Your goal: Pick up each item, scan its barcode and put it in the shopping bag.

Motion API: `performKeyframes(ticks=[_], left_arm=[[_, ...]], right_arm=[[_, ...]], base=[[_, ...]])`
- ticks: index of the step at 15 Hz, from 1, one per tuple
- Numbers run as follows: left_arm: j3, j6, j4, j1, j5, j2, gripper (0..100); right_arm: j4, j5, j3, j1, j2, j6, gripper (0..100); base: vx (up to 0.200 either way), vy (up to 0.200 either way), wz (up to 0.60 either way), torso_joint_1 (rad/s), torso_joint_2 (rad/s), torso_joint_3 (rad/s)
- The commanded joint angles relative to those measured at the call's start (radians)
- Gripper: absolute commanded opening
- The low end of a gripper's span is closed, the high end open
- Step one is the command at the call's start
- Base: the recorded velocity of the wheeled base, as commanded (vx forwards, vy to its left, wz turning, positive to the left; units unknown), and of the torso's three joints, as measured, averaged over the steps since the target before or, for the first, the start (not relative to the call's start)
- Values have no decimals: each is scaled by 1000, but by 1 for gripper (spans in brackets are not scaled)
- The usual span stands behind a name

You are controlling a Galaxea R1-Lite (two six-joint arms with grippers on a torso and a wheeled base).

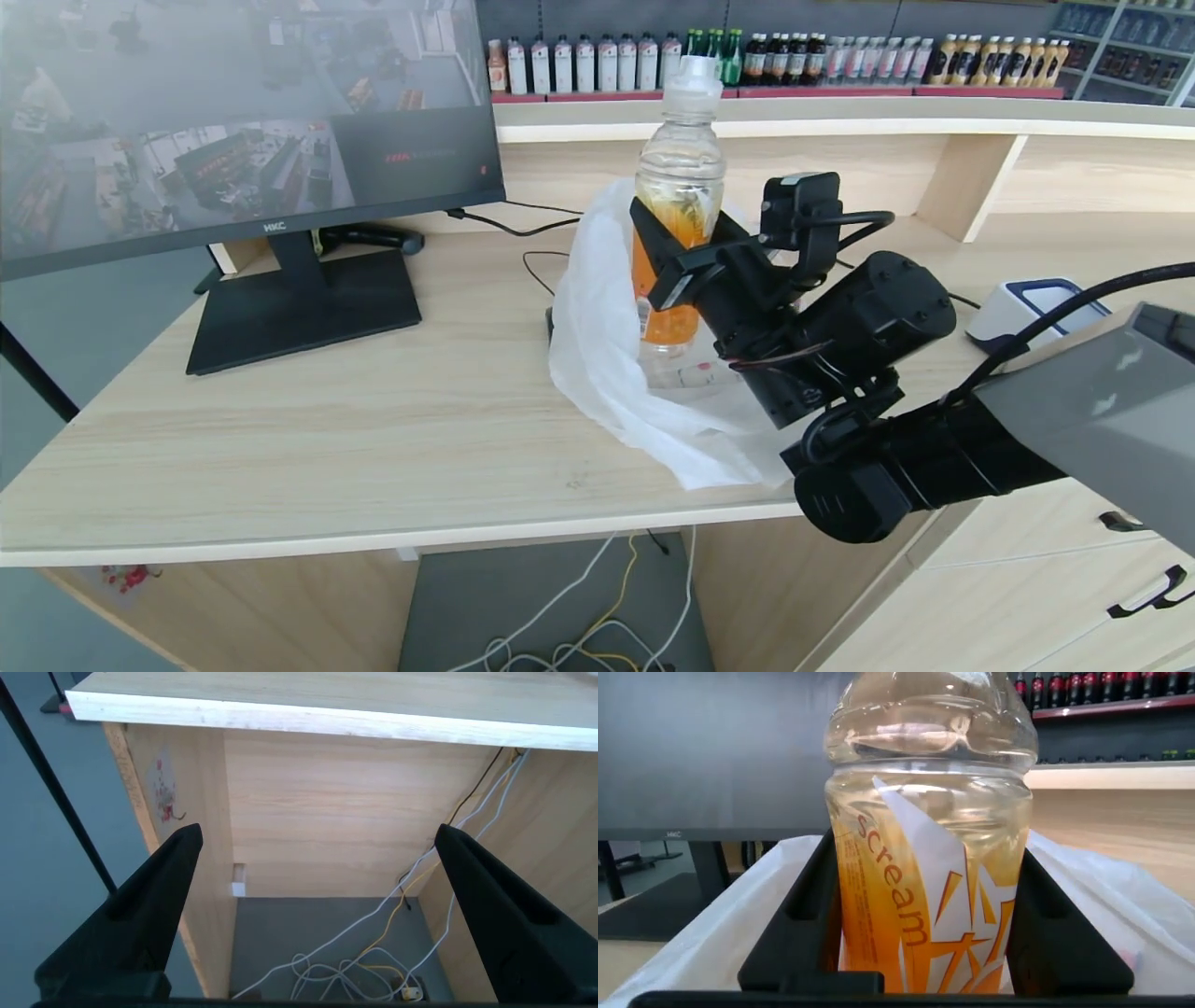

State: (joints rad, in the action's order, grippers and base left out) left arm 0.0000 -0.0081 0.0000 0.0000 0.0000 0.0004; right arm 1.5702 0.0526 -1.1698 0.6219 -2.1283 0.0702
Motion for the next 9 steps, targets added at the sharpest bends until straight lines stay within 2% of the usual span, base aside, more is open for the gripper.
performKeyframes(ticks=[1, 9], left_arm=[[0, 0, 0, -2, 0, 0, 100], [0, 0, 0, 0, 0, 0, 100]], right_arm=[[1, 1, -13, 4, -21, 0, 0], [1, 9, -8, 22, -51, -4, 0]], base=[[0, 0, 0, 0, 0, 0], [0, 0, 0, 0, 0, 0]])
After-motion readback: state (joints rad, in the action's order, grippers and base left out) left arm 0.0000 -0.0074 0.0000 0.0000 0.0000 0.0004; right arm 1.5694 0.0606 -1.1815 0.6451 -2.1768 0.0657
